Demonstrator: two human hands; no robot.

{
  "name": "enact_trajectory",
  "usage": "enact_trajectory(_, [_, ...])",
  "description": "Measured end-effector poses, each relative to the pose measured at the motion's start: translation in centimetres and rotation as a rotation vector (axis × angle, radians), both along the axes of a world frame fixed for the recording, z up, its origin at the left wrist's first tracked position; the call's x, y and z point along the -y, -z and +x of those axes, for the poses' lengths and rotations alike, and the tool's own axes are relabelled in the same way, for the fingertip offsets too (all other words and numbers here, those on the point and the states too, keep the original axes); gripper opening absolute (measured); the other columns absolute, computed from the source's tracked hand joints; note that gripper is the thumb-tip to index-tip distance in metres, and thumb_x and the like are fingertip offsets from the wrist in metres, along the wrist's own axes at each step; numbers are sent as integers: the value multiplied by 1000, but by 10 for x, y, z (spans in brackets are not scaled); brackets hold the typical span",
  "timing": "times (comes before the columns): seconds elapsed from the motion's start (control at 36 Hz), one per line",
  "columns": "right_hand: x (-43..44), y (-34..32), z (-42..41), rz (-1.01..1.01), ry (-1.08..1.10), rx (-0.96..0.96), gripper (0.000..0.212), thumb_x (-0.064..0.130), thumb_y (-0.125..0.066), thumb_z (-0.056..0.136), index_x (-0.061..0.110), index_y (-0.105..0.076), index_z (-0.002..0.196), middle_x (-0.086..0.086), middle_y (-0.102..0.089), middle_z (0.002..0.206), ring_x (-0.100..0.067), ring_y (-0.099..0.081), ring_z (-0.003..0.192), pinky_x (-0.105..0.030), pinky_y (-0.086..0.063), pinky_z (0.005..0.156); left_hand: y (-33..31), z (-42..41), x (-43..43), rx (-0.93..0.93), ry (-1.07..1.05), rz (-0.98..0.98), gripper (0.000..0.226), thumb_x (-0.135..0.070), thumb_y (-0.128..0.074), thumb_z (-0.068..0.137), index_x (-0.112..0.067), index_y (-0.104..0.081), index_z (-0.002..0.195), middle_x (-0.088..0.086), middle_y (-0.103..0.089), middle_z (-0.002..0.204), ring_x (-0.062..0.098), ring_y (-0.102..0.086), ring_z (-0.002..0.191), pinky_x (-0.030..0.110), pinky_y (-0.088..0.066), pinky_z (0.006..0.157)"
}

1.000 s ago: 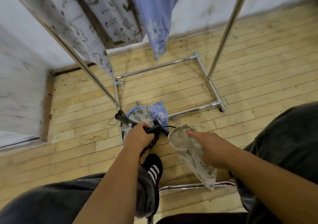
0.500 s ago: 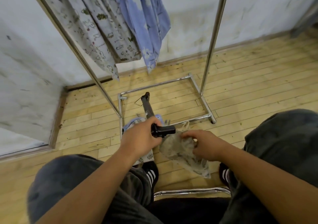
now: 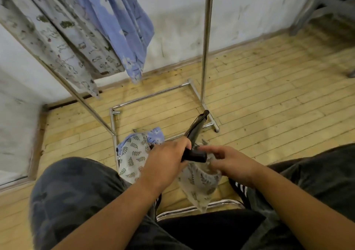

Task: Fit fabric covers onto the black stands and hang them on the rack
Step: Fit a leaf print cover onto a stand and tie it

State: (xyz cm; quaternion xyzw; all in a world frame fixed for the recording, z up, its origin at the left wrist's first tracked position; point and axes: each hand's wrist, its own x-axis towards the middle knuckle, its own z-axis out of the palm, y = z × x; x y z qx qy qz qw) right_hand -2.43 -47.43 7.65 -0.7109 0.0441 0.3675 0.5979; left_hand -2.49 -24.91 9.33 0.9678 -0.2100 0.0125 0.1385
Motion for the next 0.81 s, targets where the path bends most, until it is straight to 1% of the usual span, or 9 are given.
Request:
enact_trajectory(0.08, [3,4,-2,70,40,-118,28,34,-63,92,30,-76,117,-4,-74,110,-25,-67,101,-45,-54,85,4,4,12,51,29,-29,42,-30,-84,79,-33,-49,102,-21,-33,73,4,-35,62,22,-27,56])
enact_trajectory(0.14, [2,0,-1,131,73,-196,42,53,-54,100,21,-75,117,-10,-72,113,-25,-63,99,-40,-49,84,5,4,18,73,45,-63,45,-28,-86,77,-31,-50,103,-21,-39,77,7,-45,64,26,-36,59])
enact_trajectory(0.19, [0,-2,2,165,105,-236,64,71,-47,95,20,-72,125,-14,-69,127,-27,-60,106,-37,-48,88,5,2,21,59,70,-83,47,-26,-85,78,-33,-47,105,-20,-49,82,11,-57,75,30,-43,65])
enact_trajectory(0.25, [-3,-2,5,205,146,-247,71,76,-47,92,21,-71,128,-11,-67,133,-26,-59,110,-37,-48,91,7,-1,21,61,107,-83,51,-22,-85,77,-34,-45,106,-20,-52,89,11,-56,83,28,-38,71])
enact_trajectory(0.33, [-9,1,10,243,218,-255,69,75,-57,87,23,-70,130,-6,-72,128,-28,-64,118,-42,-50,104,8,-5,20,52,195,-72,48,-19,-82,77,-33,-45,105,-14,-58,96,10,-51,90,25,-29,78])
enact_trajectory(0.39, [-12,4,11,284,236,-268,70,71,-63,86,21,-65,136,-5,-73,127,-28,-64,125,-46,-46,113,9,-8,20,76,247,-70,43,-16,-79,80,-30,-46,103,-10,-59,96,14,-52,91,27,-34,81])
enact_trajectory(0.47, [-12,6,11,357,252,-291,71,64,-67,89,15,-61,140,-10,-69,133,-28,-62,129,-49,-42,117,10,-9,19,116,269,-65,40,-13,-76,84,-28,-45,104,-7,-59,98,18,-56,93,36,-45,85])
enact_trajectory(0.69, [-17,1,11,393,295,-273,72,66,-64,88,12,-64,137,-12,-69,133,-28,-64,127,-46,-45,113,11,-9,16,204,336,44,21,-19,-62,98,-29,-47,110,-5,-53,97,19,-53,94,33,-38,89])
enact_trajectory(0.81, [-16,2,14,372,371,-259,71,54,-75,85,4,-63,135,-17,-71,125,-34,-65,121,-52,-47,112,14,-6,13,195,349,30,32,-21,-67,93,-31,-46,115,-7,-53,98,19,-51,93,35,-38,100])
